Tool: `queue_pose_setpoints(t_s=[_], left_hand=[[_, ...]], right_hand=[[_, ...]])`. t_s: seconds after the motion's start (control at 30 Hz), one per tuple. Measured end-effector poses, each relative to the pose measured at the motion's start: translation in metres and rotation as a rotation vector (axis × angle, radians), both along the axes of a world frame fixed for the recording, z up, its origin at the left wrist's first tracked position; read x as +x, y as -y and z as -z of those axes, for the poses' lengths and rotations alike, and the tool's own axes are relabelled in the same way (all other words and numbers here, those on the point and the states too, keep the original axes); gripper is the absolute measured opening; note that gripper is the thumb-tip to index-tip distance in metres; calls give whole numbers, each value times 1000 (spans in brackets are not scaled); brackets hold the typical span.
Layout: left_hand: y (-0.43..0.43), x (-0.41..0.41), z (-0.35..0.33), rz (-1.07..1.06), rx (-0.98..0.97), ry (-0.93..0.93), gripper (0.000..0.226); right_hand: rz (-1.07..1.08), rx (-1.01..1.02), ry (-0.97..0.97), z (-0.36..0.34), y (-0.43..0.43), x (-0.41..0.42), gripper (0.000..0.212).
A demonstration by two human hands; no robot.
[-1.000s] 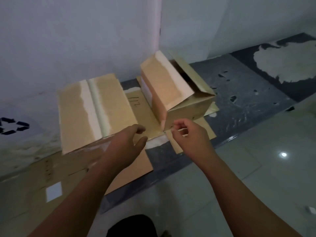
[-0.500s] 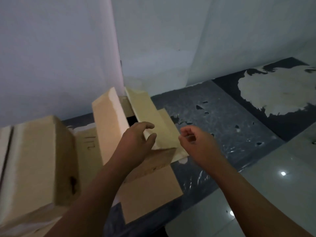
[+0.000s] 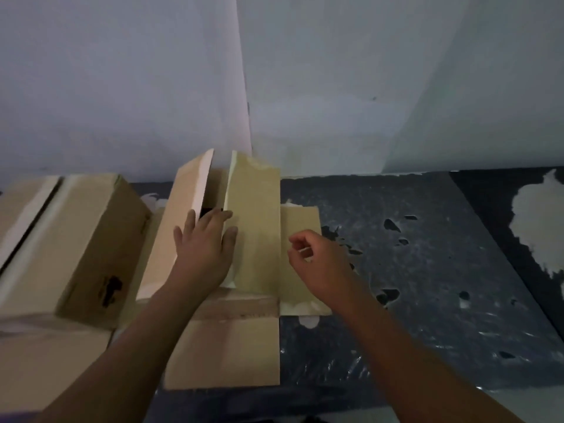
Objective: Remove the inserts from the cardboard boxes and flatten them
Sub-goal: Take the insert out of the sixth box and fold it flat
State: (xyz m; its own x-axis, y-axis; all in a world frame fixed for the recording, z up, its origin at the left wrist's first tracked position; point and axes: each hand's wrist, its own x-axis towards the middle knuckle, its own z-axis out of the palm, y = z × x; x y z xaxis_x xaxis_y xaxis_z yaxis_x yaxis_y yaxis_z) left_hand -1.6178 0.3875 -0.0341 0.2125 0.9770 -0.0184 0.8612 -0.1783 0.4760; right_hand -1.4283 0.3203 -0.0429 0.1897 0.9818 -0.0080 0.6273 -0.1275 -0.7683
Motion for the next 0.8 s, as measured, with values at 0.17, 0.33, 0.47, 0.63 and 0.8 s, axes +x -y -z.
queue_pose_setpoints(t_s=[0.17,0.33,0.47,0.63,0.8], left_hand=[[-7,-11,-12,17,78,-310,35],[-22,-46,-27,14,91,-468,44],[-33,-81,-29,-7,72,-600,48],[-44,-114,-13,-20,-82,-680,60],[-50,-126,13,-26,-268,-497,65]], right_hand=[[-107,87,39,-8,-20,-19,25],[-183,188,78,-17,-44,-58,20],[-307,245,216,-24,-57,-92,27],[-635,-105,571,-31,-68,-117,37],[-528,-266,937,-39,-61,-103,49]])
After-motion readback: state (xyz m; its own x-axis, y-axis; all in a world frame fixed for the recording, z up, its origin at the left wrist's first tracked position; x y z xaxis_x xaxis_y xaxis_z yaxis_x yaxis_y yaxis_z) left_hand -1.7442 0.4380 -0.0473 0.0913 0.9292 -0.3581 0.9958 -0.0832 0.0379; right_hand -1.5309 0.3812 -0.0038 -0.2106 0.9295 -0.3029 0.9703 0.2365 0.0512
